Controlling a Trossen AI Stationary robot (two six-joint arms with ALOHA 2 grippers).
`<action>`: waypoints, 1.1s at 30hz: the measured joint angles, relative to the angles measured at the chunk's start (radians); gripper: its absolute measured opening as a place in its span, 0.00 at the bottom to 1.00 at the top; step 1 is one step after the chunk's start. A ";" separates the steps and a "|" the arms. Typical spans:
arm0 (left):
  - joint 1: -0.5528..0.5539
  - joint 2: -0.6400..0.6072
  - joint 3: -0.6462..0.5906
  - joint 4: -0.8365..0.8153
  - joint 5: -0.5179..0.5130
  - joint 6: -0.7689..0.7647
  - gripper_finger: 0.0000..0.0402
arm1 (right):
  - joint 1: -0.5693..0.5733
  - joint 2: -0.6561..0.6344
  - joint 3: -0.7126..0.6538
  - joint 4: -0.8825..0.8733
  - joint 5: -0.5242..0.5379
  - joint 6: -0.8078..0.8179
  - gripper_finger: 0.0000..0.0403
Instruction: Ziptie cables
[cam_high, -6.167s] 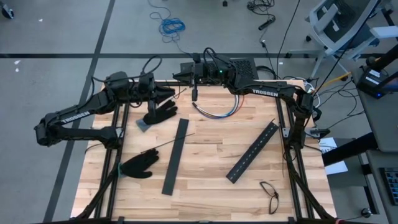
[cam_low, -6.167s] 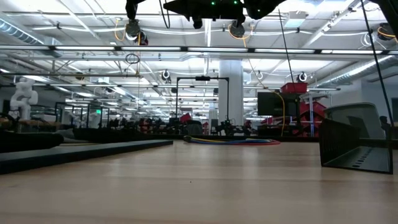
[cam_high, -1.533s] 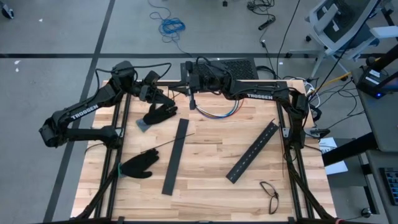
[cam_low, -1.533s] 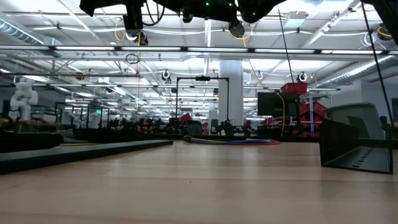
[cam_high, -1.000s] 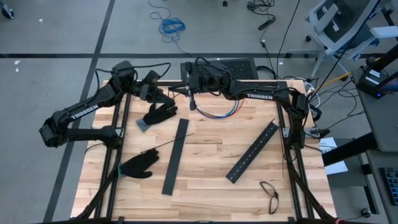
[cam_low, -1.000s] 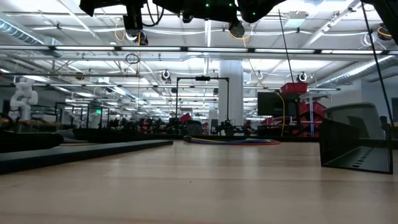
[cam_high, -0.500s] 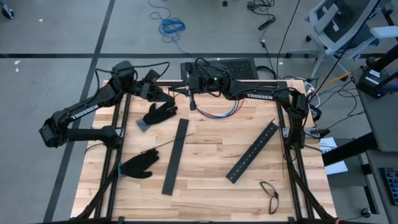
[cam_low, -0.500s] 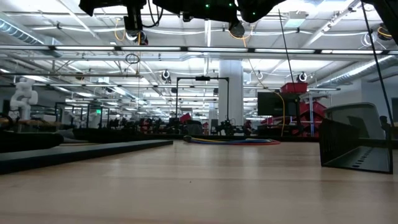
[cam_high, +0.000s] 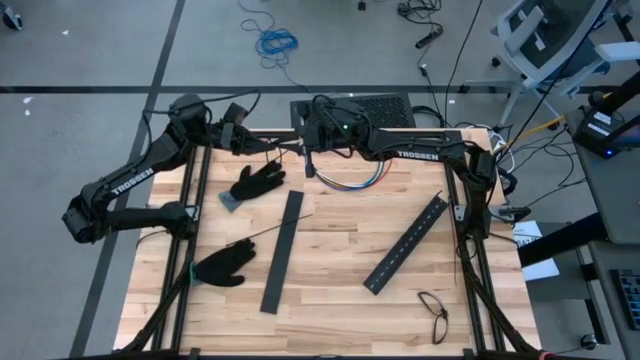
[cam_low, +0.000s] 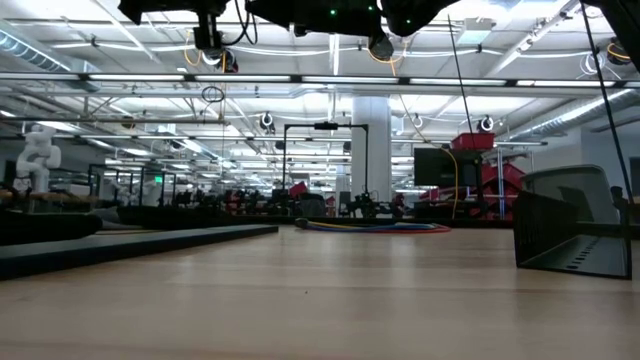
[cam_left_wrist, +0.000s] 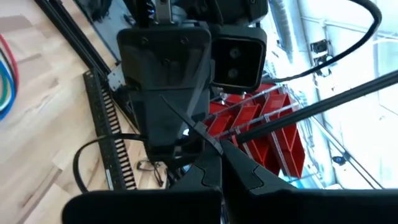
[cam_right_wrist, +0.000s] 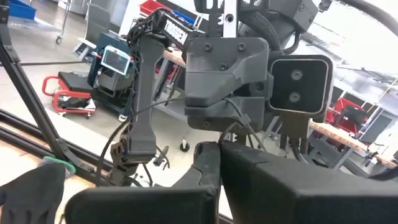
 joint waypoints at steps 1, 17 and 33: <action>0.001 0.002 0.000 0.001 0.000 0.000 0.00 | 0.000 0.000 0.000 0.004 0.000 0.001 0.00; 0.002 0.028 0.000 0.003 0.011 0.029 0.01 | 0.003 0.000 0.000 0.005 -0.007 0.007 0.00; 0.002 0.026 0.002 0.004 -0.002 -0.001 0.27 | 0.002 0.001 -0.001 0.009 -0.006 0.029 0.00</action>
